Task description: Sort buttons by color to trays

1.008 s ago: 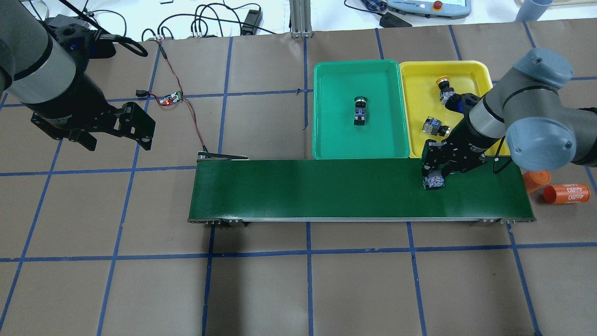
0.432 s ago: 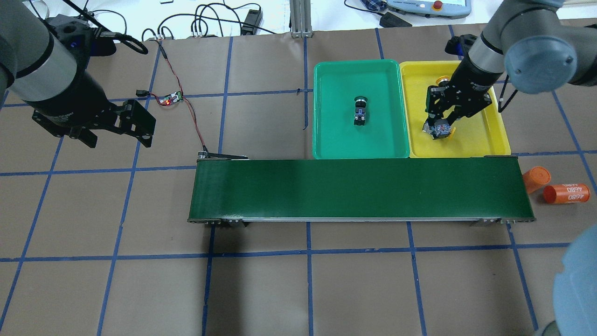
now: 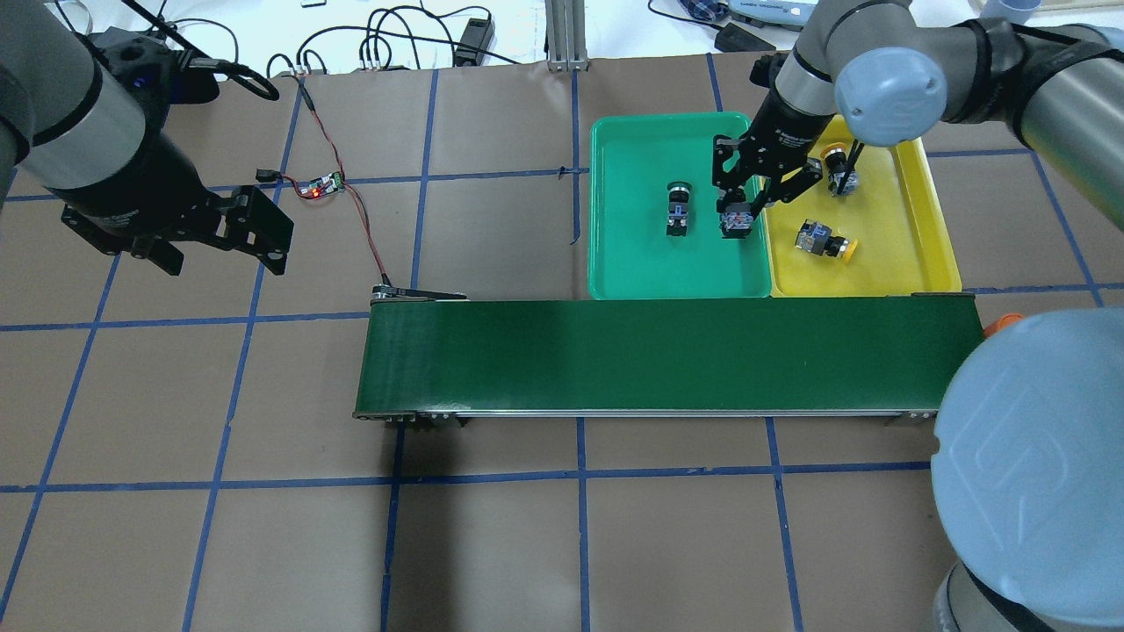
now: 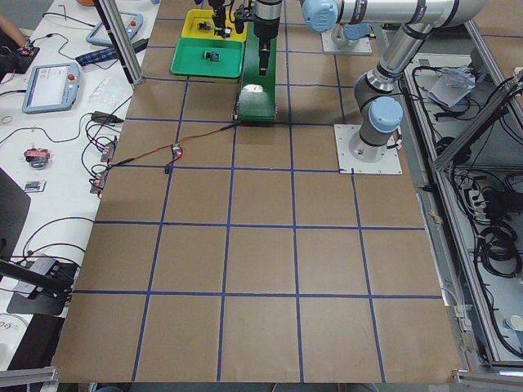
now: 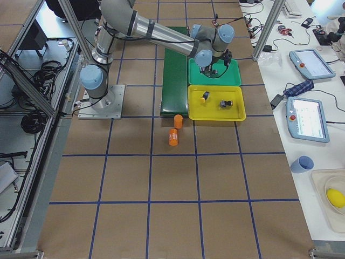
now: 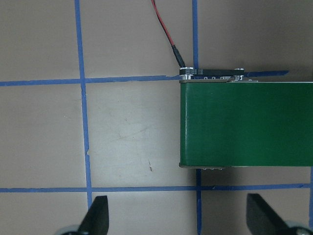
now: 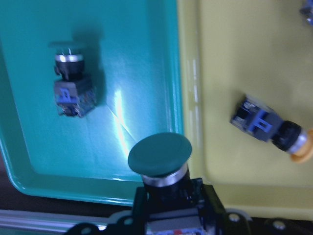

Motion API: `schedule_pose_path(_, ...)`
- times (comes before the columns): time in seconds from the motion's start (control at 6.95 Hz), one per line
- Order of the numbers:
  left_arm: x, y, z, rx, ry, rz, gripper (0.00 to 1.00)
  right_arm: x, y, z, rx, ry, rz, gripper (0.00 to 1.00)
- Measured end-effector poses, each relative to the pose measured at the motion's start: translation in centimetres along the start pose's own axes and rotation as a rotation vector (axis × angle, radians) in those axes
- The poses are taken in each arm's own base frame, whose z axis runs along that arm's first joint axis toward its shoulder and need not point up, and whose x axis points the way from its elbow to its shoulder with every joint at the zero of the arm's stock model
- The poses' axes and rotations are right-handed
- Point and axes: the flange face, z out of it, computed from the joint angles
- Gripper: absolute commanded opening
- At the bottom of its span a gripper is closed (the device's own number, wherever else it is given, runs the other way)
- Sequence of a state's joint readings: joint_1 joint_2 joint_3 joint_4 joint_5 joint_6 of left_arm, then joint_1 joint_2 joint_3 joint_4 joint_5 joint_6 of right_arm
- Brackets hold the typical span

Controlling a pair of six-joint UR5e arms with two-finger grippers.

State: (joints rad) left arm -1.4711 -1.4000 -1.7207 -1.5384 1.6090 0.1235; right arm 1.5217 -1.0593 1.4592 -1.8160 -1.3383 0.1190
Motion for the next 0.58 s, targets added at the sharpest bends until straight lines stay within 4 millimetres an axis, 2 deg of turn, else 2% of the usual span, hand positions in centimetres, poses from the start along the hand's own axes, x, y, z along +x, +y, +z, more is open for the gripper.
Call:
schedule_pose_path(0.14,0.0,-0.1,0.1,-0.001,0.0,0.003,1.0,-0.2,-0.5,0.3,0.013,0.012,0.011,1.0)
schedule_pose_path(0.29,-0.1,-0.2,0.1,-0.001,0.0,0.004,1.0,0.1,-0.7,-1.6,0.06,0.043,0.012,1.0)
schedule_pose_path(0.43,-0.1,-0.2,0.2,-0.002,-0.001,0.004,1.0,0.2,-0.1,-4.9,0.112,0.078,0.013,1.0)
schedule_pose_path(0.58,-0.1,-0.2,0.3,-0.004,0.0,0.005,1.0,-0.8,2.1,-8.4,0.139,0.094,0.007,1.0)
